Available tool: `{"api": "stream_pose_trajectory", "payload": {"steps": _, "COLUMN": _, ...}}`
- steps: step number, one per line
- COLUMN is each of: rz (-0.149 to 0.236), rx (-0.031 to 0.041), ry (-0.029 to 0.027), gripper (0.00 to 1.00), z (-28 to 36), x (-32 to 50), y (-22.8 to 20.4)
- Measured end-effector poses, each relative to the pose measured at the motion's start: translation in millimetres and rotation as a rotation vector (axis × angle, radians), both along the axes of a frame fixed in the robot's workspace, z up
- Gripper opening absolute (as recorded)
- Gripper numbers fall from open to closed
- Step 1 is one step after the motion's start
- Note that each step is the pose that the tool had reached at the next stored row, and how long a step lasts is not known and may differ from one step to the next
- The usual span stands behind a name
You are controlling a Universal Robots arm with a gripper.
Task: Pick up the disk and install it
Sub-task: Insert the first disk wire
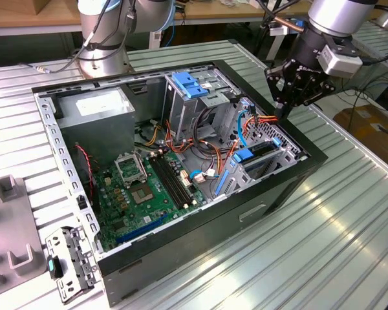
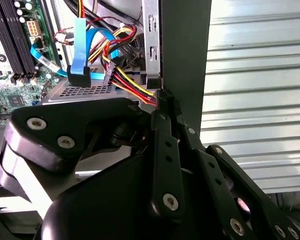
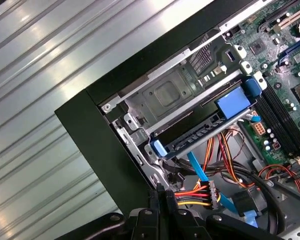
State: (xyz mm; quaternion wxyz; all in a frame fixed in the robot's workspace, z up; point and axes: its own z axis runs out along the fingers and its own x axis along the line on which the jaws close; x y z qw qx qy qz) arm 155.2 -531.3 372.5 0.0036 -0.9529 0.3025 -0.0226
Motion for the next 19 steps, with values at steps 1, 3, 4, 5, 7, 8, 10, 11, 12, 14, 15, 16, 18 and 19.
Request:
{"api": "stream_pose_trajectory", "payload": {"steps": 1, "rz": -0.032, "rx": 0.0, "ry": 0.0, "gripper": 0.16, "z": 0.0, "x": -0.1, "y": 0.0}}
{"api": "stream_pose_trajectory", "payload": {"steps": 3, "rz": -0.073, "rx": -0.0001, "ry": 0.0, "gripper": 0.16, "z": 0.0, "x": -0.1, "y": 0.0}}
{"api": "stream_pose_trajectory", "payload": {"steps": 4, "rz": -0.108, "rx": -0.0001, "ry": 0.0, "gripper": 0.16, "z": 0.0, "x": -0.2, "y": 0.0}}
{"api": "stream_pose_trajectory", "payload": {"steps": 5, "rz": -0.125, "rx": 0.0, "ry": 0.0, "gripper": 0.16, "z": 0.0, "x": -0.2, "y": 0.0}}
{"api": "stream_pose_trajectory", "payload": {"steps": 7, "rz": -0.147, "rx": 0.0, "ry": 0.0, "gripper": 0.16, "z": 0.0, "x": -0.2, "y": 0.0}}
{"api": "stream_pose_trajectory", "payload": {"steps": 8, "rz": -0.155, "rx": 0.0, "ry": 0.0, "gripper": 0.16, "z": 0.0, "x": -0.3, "y": 0.0}}
{"api": "stream_pose_trajectory", "payload": {"steps": 10, "rz": -0.179, "rx": 0.0, "ry": 0.0, "gripper": 0.16, "z": 0.0, "x": -0.5, "y": 0.0}}
{"api": "stream_pose_trajectory", "payload": {"steps": 11, "rz": -0.188, "rx": 0.0, "ry": 0.0, "gripper": 0.16, "z": 0.0, "x": -0.6, "y": 0.0}}
{"api": "stream_pose_trajectory", "payload": {"steps": 12, "rz": -0.197, "rx": 0.0, "ry": 0.0, "gripper": 0.16, "z": 0.0, "x": -0.6, "y": 0.0}}
{"api": "stream_pose_trajectory", "payload": {"steps": 14, "rz": -0.223, "rx": 0.0, "ry": 0.0, "gripper": 0.16, "z": 0.0, "x": -0.6, "y": 0.0}}
{"api": "stream_pose_trajectory", "payload": {"steps": 15, "rz": -0.236, "rx": 0.0, "ry": 0.0, "gripper": 0.16, "z": 0.0, "x": -0.7, "y": 0.0}}
{"api": "stream_pose_trajectory", "payload": {"steps": 16, "rz": -0.255, "rx": -0.0001, "ry": 0.0, "gripper": 0.16, "z": 0.0, "x": -0.7, "y": 0.0}}
{"api": "stream_pose_trajectory", "payload": {"steps": 18, "rz": -0.296, "rx": 0.0, "ry": 0.0, "gripper": 0.16, "z": 0.0, "x": -0.6, "y": 0.0}}
{"api": "stream_pose_trajectory", "payload": {"steps": 19, "rz": -0.322, "rx": 0.0, "ry": 0.0, "gripper": 0.16, "z": 0.0, "x": -0.6, "y": 0.0}}
